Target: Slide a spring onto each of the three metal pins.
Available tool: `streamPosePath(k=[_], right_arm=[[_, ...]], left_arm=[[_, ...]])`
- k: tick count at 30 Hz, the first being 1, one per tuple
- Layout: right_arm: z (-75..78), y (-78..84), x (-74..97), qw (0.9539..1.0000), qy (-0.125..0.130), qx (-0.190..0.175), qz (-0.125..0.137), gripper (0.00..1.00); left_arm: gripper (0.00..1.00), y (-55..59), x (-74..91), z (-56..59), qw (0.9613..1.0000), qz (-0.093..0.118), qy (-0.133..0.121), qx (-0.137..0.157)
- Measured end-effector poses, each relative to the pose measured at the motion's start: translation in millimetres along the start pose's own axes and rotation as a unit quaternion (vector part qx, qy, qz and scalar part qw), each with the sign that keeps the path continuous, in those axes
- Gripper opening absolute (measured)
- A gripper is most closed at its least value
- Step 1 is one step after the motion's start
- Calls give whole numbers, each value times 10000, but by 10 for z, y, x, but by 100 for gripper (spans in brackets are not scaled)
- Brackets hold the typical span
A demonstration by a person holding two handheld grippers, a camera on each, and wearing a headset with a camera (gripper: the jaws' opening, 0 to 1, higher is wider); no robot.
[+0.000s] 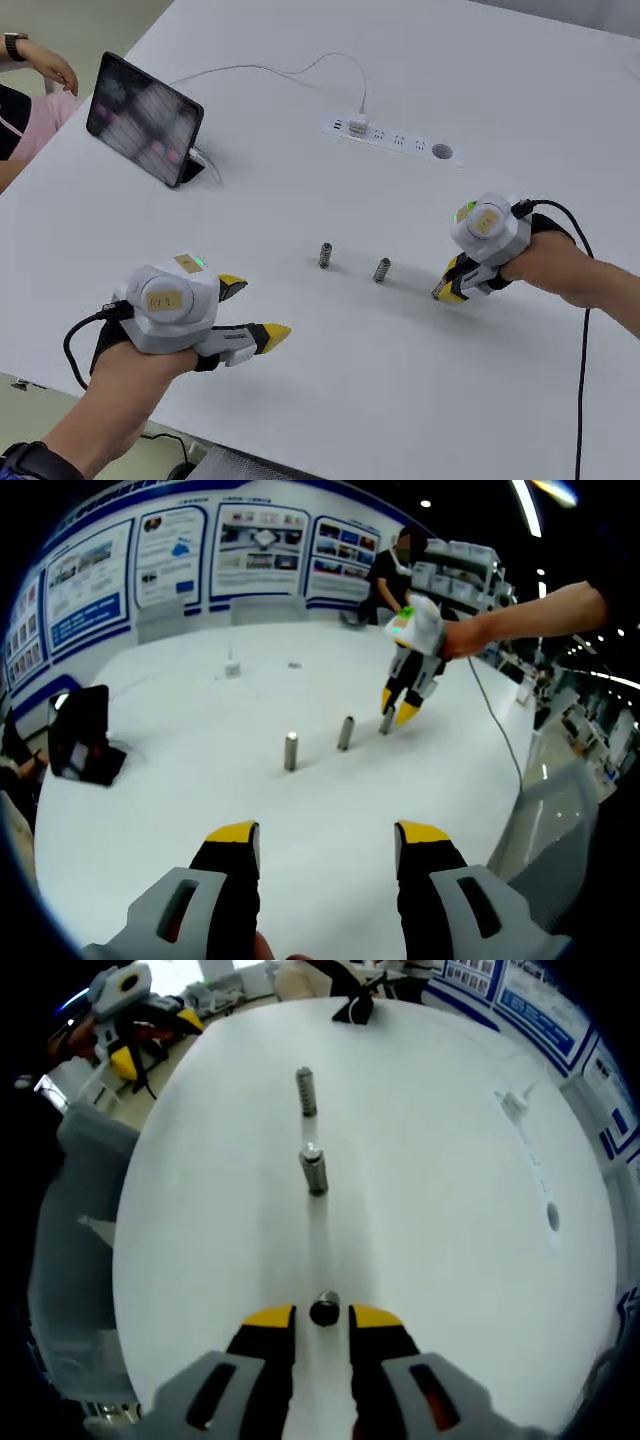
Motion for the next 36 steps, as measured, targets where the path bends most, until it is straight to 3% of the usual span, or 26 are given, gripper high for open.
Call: streamPosePath(k=[13, 20, 23, 28, 36], right_arm=[[-146, 141, 136, 9973, 153, -596, 396, 33], [-224, 225, 174, 9880, 257, -1180, 963, 38], [-264, 268, 184, 9830, 279, -1372, 1187, 41], [-348, 354, 220, 9707, 340, -1773, 1587, 43], [-500, 402, 297, 9446, 435, -2266, 2335, 52]], left_arm=[[65, -89, -21, 26, 9999, 116, 89, -11], [69, -129, -20, 13, 9999, 123, 92, 38], [70, -143, -20, 2, 9998, 166, 84, 78], [73, -183, -8, -13, 9993, 276, 77, 220], [71, -230, -13, -48, 9986, 309, 155, 399]])
Point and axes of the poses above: the centre of the closed fingertips' face, and the gripper's own axes: x roughly backward along the fingers, z roughly to its right, y roughly out of its underside, the point moved 9 cm from there along x, roughly backward along the fingers, and after that the axes turned 8 degrees about -y, right-handed, at the moved point
